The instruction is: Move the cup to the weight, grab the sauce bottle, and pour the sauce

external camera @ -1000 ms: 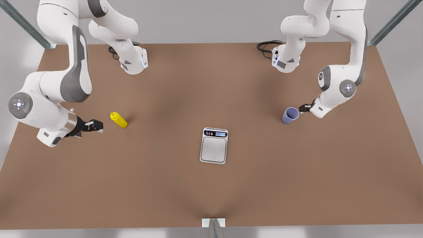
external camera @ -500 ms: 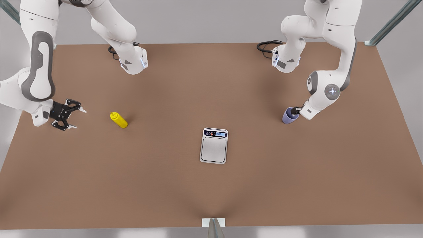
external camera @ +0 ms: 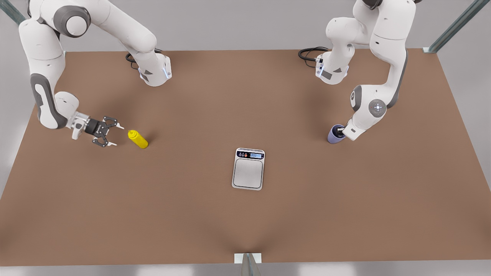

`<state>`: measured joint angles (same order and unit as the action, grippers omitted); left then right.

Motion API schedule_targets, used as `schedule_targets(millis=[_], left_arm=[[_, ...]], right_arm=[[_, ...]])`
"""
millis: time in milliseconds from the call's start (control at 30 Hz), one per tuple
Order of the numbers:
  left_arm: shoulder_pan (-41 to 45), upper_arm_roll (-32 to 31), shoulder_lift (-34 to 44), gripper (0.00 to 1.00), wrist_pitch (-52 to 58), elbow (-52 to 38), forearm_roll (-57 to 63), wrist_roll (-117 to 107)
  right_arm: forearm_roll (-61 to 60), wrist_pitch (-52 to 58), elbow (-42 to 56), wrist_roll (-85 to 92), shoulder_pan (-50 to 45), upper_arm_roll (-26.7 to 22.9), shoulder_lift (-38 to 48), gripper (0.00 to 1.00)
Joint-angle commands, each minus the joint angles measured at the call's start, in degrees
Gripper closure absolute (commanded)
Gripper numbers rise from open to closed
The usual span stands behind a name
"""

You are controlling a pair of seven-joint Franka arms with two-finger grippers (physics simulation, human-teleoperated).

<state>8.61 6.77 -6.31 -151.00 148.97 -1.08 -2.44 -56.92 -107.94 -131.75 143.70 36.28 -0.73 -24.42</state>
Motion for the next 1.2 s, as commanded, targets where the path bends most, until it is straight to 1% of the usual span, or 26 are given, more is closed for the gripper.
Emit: schedule_targets(millis=[0,33,67,233,333,533,667,800,867,900,967,1100,1133,1167], left_arm=[[0.01,0.00,-0.02,0.67,0.00,0.00,0.03,-0.02],[0.10,0.00,-0.02,0.72,-0.09,0.00,0.03,-0.02],[0.18,0.00,-0.11,0.73,-0.17,0.00,0.03,-0.02],[0.27,-0.09,-0.28,0.79,-0.53,0.00,0.03,-0.02],[0.27,-0.09,-0.28,0.79,-0.53,0.00,0.03,-0.10],[0.45,-0.09,-0.28,0.79,-0.44,0.00,0.03,-0.10],[0.89,-0.26,0.24,0.79,-0.44,-0.35,-0.15,-2.21],[0.97,-1.49,0.77,0.79,-0.53,-0.70,-1.90,-3.09],[0.97,-4.12,0.68,0.79,-0.44,-1.75,-1.99,-7.12],[1.50,-5.71,0.42,0.79,-0.44,-2.55,-2.08,-10.30],[5.36,-5.71,-0.63,0.79,-0.26,-4.92,-2.17,-15.66],[13.72,-5.71,-5.20,0.79,-0.18,-12.04,-2.17,-29.10],[15.82,-5.80,-5.64,0.79,0.00,-13.53,-2.17,-32.44],[18.20,-5.71,-7.57,0.79,0.44,-16.60,-2.17,-36.75]], right_arm=[[-0.12,0.01,0.09,0.00,0.02,0.38,-0.45,0.00],[-0.91,0.01,0.44,0.00,-0.07,1.08,-1.51,0.00],[-1.35,0.01,0.79,0.44,0.02,2.40,-2.30,0.00],[-2.14,0.36,0.70,0.53,-0.07,5.30,-3.71,0.00],[-3.90,0.27,1.58,3.69,-1.83,5.57,-4.67,0.00],[-3.90,1.15,1.41,4.57,-2.00,5.65,-5.55,0.00],[-5.39,1.06,1.93,4.57,-2.09,7.94,-7.04,0.00],[-5.39,1.15,1.93,6.15,-1.92,8.12,-7.40,0.00],[-5.39,1.59,1.93,8.87,-1.83,8.12,-7.40,0.00],[-5.39,1.85,1.93,9.93,-1.92,8.12,-7.40,0.00],[-5.39,1.85,1.93,10.11,-1.92,8.12,-7.49,0.00],[-5.39,1.94,1.93,10.20,-1.92,8.20,-7.84,0.00],[-5.39,1.94,2.02,10.20,-1.92,8.20,-7.84,0.10],[-5.39,1.94,2.02,10.20,-1.92,8.20,-7.84,0.24]])
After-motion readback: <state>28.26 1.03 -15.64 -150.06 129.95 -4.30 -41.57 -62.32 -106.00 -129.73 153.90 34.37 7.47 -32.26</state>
